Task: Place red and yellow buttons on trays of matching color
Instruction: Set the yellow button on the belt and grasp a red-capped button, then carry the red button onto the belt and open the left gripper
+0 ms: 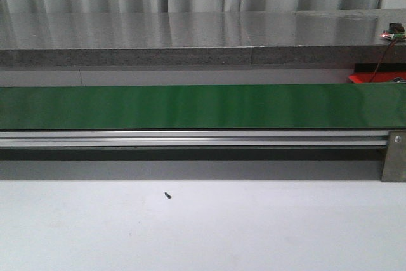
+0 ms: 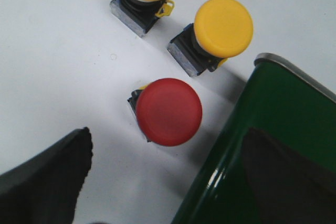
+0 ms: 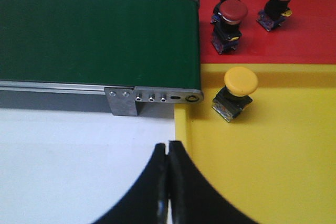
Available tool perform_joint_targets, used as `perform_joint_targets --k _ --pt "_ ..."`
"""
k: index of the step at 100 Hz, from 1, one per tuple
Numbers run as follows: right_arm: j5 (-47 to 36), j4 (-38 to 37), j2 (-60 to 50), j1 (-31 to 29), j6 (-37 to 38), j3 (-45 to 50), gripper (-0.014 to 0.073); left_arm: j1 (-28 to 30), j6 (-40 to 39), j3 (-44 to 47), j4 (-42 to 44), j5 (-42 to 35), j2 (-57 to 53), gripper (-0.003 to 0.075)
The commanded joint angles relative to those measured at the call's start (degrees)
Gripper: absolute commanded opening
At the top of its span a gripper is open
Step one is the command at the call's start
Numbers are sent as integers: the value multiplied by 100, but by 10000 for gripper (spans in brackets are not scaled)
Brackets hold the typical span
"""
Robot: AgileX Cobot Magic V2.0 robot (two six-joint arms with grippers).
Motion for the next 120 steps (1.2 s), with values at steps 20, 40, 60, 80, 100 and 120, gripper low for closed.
perform_joint_targets --k 20,40,60,80,100,120 --pt "-357 6 3 -2 -2 -131 -68 19 -125 -160 -326 -721 -13 566" --pt "-357 6 3 -2 -2 -131 -68 19 -125 -171 -581 -900 168 566" --pt "-357 6 3 -2 -2 -131 -68 19 -125 -171 -649 -1038 298 566" --pt "-357 6 3 -2 -2 -131 -68 19 -125 -171 -708 -1134 476 565" --pt "-357 6 3 -2 -2 -131 -68 19 -125 -171 -722 -1164 532 502" --pt "-357 6 3 -2 -2 -131 -68 19 -59 -173 -733 -1223 532 300"
